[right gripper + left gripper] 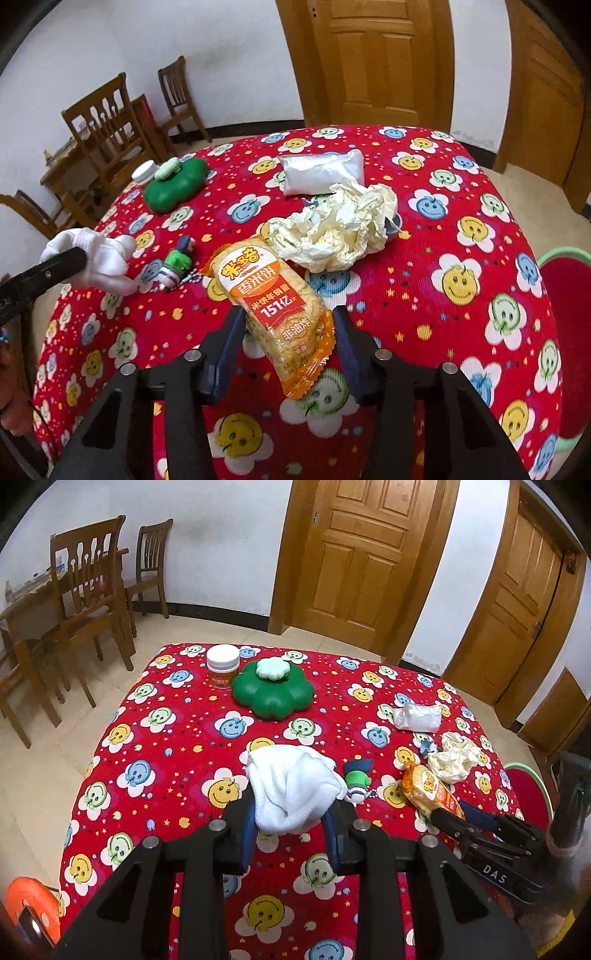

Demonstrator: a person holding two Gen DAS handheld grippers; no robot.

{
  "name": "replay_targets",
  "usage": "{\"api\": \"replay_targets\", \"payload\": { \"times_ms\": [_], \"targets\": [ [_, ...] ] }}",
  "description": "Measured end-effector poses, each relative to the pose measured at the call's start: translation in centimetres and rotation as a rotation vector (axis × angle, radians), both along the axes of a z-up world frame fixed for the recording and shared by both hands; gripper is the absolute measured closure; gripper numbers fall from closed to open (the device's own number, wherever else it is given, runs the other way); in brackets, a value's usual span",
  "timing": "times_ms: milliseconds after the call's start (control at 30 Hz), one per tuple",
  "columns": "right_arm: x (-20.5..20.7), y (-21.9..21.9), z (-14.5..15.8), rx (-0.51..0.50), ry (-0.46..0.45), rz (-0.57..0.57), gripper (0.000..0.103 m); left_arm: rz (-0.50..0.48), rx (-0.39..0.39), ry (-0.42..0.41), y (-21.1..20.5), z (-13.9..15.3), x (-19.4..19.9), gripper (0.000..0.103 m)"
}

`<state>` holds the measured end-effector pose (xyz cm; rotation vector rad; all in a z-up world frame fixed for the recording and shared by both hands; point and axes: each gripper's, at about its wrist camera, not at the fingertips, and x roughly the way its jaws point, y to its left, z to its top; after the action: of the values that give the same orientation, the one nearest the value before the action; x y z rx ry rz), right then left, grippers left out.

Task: Collect trash
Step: 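Hold the tissue in the left tool while the right grasps the orange snack bag, then carry tissue and snack bag over the red bin and release both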

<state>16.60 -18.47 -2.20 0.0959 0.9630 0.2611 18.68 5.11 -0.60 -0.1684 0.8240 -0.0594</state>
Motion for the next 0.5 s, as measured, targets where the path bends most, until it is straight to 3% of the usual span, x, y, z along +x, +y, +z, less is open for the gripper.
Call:
{"api": "replay_targets", "payload": {
  "times_ms": [500],
  "targets": [
    [-5.6, -2.6, 3.5, 0.099, -0.060, -0.038, 0.059, -0.062, 0.005, -0.046, -3.0, 2.1, -2.1, 0.073]
  ]
}}
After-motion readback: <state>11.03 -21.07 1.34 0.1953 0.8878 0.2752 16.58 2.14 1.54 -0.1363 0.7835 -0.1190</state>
